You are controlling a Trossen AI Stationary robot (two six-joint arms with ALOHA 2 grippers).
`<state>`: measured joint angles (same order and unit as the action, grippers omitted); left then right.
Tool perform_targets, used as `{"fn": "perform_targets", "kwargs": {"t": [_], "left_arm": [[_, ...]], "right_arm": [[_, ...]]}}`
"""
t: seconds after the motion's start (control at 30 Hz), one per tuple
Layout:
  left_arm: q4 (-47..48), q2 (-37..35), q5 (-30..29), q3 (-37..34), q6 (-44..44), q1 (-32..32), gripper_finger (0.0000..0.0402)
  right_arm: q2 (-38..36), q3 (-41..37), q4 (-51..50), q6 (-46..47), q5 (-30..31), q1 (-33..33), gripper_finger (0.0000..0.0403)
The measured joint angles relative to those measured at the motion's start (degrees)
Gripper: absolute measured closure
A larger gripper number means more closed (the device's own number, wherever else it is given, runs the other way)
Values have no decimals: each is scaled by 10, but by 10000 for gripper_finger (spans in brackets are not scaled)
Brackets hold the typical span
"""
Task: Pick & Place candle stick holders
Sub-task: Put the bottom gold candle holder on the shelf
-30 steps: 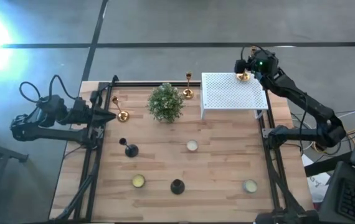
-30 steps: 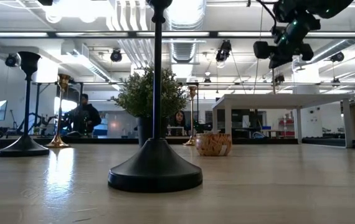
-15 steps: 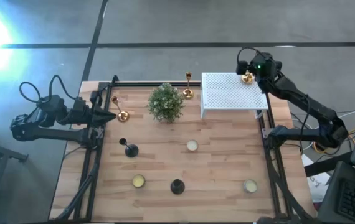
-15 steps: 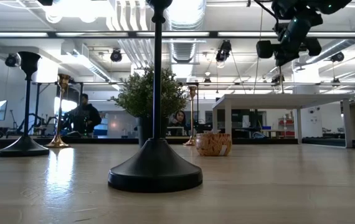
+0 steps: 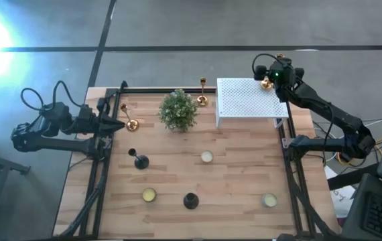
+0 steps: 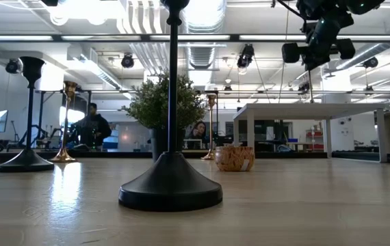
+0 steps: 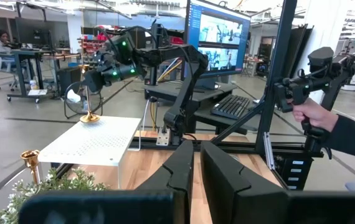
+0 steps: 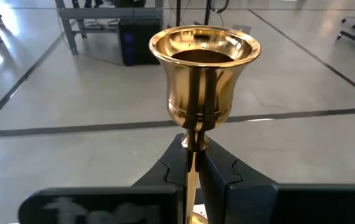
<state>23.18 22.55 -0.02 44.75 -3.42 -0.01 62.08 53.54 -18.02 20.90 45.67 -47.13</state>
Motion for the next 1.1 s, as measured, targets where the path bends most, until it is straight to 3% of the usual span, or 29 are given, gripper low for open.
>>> {"fn": "perform_targets", "kwargs": {"t": [1.1], "left_arm": [[0,0,0,0,0,0,367]], "right_arm": [[-10,-52,41,10,-35,0,390]]}}
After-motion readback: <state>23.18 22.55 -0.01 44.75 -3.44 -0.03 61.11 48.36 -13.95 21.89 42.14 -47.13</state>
